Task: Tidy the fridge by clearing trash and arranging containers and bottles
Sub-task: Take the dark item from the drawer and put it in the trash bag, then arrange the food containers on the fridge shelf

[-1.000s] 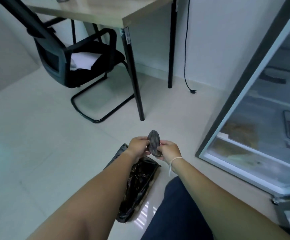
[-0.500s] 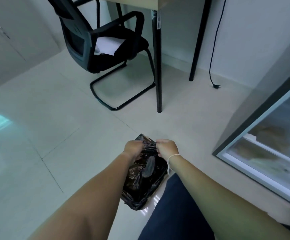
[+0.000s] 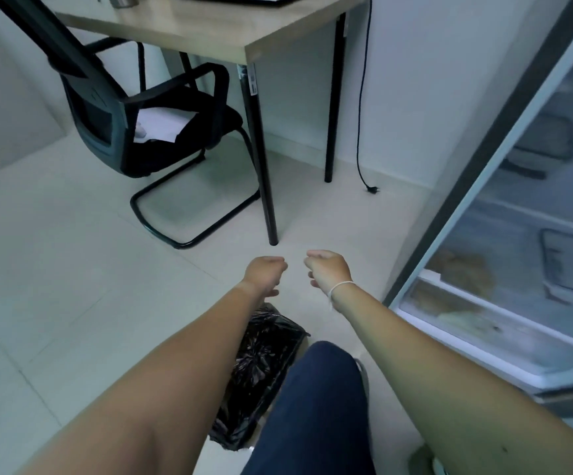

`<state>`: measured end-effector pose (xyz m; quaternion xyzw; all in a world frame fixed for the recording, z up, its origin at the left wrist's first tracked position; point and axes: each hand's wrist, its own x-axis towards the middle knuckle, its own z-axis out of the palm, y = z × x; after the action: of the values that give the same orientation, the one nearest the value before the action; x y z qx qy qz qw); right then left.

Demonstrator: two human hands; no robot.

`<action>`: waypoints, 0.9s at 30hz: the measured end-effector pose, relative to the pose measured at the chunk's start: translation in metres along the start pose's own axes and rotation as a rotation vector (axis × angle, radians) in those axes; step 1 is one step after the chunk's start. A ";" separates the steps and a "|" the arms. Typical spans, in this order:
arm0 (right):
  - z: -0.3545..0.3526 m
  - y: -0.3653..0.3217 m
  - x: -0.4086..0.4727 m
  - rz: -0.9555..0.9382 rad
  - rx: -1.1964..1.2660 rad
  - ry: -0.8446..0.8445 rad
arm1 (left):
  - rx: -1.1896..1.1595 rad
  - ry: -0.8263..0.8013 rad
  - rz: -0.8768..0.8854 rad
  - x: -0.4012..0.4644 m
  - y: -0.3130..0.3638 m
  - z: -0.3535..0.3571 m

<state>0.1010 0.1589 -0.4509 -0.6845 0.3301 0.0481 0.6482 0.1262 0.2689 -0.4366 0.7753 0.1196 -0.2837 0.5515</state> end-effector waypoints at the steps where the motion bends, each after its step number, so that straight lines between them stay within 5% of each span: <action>1: -0.016 -0.004 -0.001 -0.015 0.015 0.028 | 0.017 -0.024 0.021 -0.001 0.009 0.013; 27: -0.324 0.020 -0.062 -0.072 0.074 0.593 | 0.250 -0.435 0.348 -0.073 0.107 0.279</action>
<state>-0.0749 -0.1138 -0.3873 -0.6558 0.4822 -0.1889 0.5493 0.0341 -0.0177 -0.3750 0.7671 -0.1717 -0.3568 0.5048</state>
